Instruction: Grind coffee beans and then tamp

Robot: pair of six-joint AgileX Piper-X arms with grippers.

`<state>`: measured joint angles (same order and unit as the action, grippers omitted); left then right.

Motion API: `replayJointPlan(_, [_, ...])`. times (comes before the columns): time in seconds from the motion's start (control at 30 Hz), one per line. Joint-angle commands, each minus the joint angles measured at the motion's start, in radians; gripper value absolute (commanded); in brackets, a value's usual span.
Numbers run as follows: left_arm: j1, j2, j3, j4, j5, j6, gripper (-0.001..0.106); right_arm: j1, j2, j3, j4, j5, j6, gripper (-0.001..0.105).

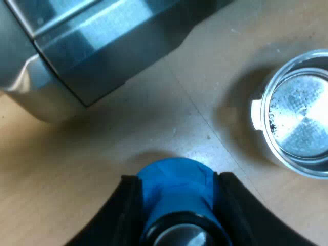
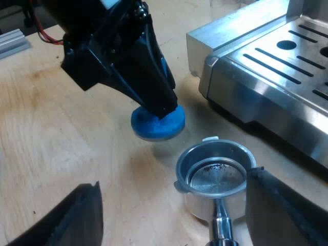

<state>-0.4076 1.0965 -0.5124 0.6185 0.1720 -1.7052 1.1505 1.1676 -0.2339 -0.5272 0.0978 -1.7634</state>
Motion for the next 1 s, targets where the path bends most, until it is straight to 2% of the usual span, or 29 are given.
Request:
replayJointPlan(0.03, [-0.001,0.053,0.003,-0.027,-0.004,0.005,0.000,0.001,-0.001,-0.011,-0.015,-0.009,-0.014,0.060])
replayJointPlan(0.27, [-0.001,0.129,0.003,-0.048,-0.004,0.005,0.000,0.001,-0.001,-0.011,-0.015,-0.009,-0.014,0.060])
replayJointPlan(0.53, [-0.001,0.145,0.003,-0.044,-0.024,0.005,0.002,0.001,-0.001,-0.011,-0.015,-0.009,-0.014,0.060])
replayJointPlan(0.6, [-0.001,0.145,0.003,-0.043,-0.024,0.005,0.009,0.001,-0.001,-0.011,-0.015,-0.009,-0.014,0.060])
replayJointPlan(0.63, [-0.001,0.145,0.003,-0.039,-0.024,0.002,0.015,0.001,-0.001,-0.011,-0.015,-0.009,-0.014,0.060])
replayJointPlan(0.77, [-0.001,0.145,0.003,-0.026,-0.022,0.002,0.053,0.001,-0.001,-0.011,-0.015,-0.009,-0.014,0.060])
replayJointPlan(0.8, [-0.001,0.145,0.003,-0.024,-0.022,0.002,0.057,0.001,-0.001,-0.011,-0.015,-0.009,-0.014,0.060])
replayJointPlan(0.87, [-0.001,0.145,0.003,-0.016,-0.018,0.002,0.073,0.001,-0.001,-0.011,-0.015,-0.009,-0.014,0.060])
replayJointPlan(0.93, [-0.001,0.145,0.003,-0.016,-0.019,0.002,0.080,0.001,-0.001,-0.011,-0.015,-0.009,-0.014,0.060])
replayJointPlan(1.0, [-0.001,0.134,-0.007,-0.011,-0.019,0.000,0.081,0.001,-0.001,-0.011,-0.015,-0.009,-0.014,0.060])
